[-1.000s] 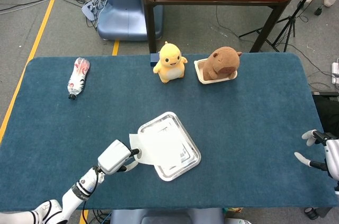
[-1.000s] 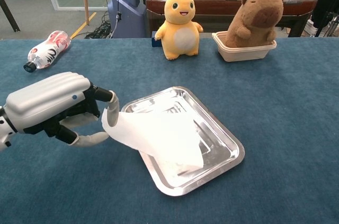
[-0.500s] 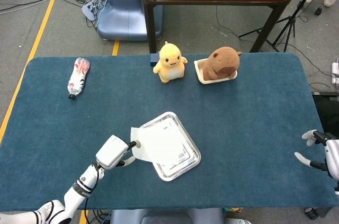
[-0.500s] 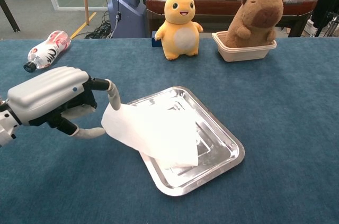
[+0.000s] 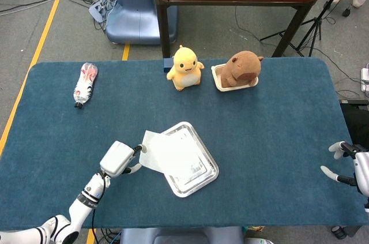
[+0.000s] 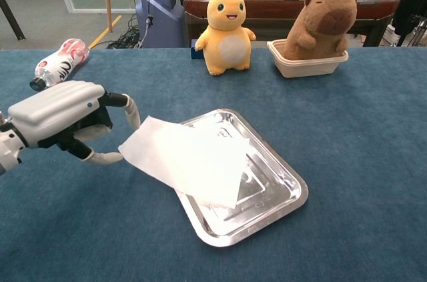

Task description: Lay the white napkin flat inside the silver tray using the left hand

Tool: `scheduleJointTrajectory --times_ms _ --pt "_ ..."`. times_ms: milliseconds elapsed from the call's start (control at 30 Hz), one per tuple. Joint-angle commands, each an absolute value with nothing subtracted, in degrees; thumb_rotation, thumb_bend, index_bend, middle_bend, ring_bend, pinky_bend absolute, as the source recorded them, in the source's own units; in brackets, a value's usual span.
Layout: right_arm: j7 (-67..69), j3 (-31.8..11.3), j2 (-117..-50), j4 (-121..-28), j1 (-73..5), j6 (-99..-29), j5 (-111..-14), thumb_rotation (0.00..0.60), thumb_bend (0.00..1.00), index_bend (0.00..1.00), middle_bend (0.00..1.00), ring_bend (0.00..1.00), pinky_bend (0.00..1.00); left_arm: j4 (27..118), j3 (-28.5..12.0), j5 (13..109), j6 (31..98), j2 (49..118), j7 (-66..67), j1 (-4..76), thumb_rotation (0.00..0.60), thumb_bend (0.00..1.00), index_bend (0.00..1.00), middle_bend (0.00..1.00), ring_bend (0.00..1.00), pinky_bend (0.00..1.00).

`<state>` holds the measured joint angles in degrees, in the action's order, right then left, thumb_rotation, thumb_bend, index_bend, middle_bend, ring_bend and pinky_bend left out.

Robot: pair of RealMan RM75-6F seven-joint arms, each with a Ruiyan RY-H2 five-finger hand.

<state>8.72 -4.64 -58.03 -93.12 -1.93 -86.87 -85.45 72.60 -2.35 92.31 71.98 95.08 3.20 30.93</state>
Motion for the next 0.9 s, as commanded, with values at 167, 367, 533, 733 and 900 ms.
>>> scheduleJointTrajectory --times_ms 167,367,533,733,900 --pt "8.7 -4.66 -58.05 -93.1 -1.95 -86.84 -85.42 0.6 0.01 0.47 0.58 0.5 0.7 71.03 -3.55 90.4 70.65 95.47 3.05 31.5 0.6 0.19 0.43 1.0 0.96 0.98" --pt "8.68 -4.64 -58.06 -93.1 -1.95 -86.84 -85.47 0.6 0.01 0.47 0.58 0.5 0.7 70.05 -4.55 88.67 69.5 95.97 3.69 32.01 0.6 0.19 0.43 1.0 0.96 0.98" --pt "8.78 -4.65 -58.04 -93.07 -1.96 -86.84 -85.49 0.6 0.01 0.47 0.58 0.5 0.7 69.51 -5.55 86.96 68.21 96.41 4.7 32.63 0.6 0.19 0.43 1.0 0.97 0.99" --pt "8.92 -4.65 -58.02 -93.01 -1.97 -86.78 -85.44 0.6 0.01 0.47 0.58 0.5 0.7 69.46 -6.39 85.82 67.26 96.94 5.89 33.46 0.6 0.19 0.43 1.0 0.97 0.99" --pt "8.94 -4.66 -57.97 -93.12 -1.97 -86.74 -85.41 0.6 0.01 0.47 0.58 0.5 0.7 69.44 -7.35 84.37 66.13 97.59 6.6 34.28 0.6 0.19 0.43 1.0 0.97 0.99"
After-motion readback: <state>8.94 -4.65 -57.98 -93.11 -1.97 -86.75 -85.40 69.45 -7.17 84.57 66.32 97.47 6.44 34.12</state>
